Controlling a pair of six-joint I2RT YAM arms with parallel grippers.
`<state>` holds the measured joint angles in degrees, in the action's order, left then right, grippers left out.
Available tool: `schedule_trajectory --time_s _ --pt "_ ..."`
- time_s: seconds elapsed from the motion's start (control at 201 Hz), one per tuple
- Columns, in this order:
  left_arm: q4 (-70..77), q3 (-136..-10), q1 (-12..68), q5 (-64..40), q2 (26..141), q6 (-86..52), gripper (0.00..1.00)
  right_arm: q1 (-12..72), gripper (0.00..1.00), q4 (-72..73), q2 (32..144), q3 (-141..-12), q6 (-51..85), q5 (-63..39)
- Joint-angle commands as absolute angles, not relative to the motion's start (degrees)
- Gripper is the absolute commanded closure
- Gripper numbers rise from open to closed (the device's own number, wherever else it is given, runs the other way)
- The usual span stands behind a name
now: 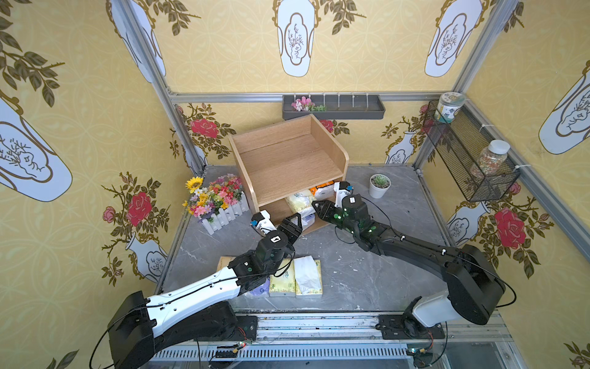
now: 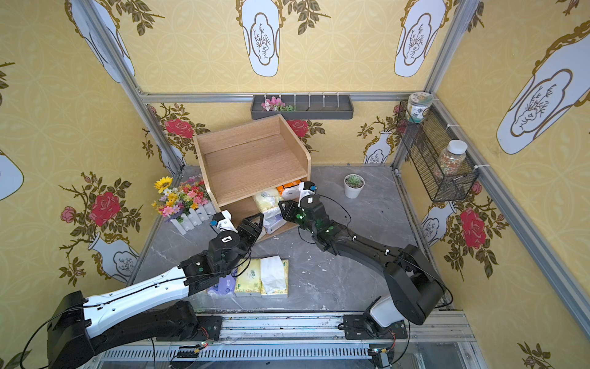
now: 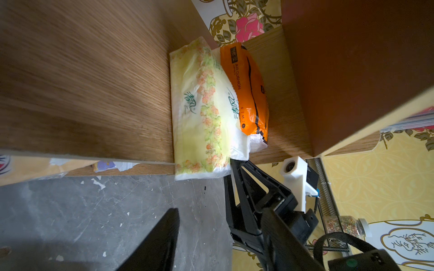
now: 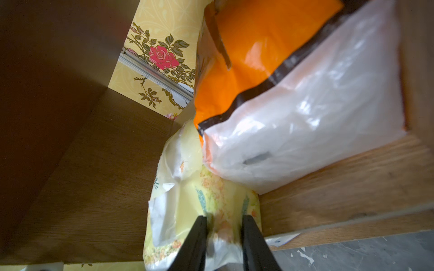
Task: Remove the tissue boxes from the shelf
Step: Pick up a box of tissues from the shelf.
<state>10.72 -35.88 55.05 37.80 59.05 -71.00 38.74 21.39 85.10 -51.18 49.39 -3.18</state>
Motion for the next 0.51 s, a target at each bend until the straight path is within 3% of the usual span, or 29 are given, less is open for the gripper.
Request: schedule_trajectory --time_s 0.0,0.17,0.504 --pt "11.5 -35.6 54.8 38.0 58.6 -71.5 0.38 38.8 0.87 25.2 84.9 -51.1 50.1 -4.3" --pt "11.5 -35.7 54.8 36.2 57.2 -73.6 0.32 38.8 0.99 24.6 82.3 -50.3 51.4 -4.9" --pt "11.8 -36.8 54.8 31.7 59.4 -83.3 0.01 39.4 1.0 19.7 71.2 -45.0 53.1 -5.7"
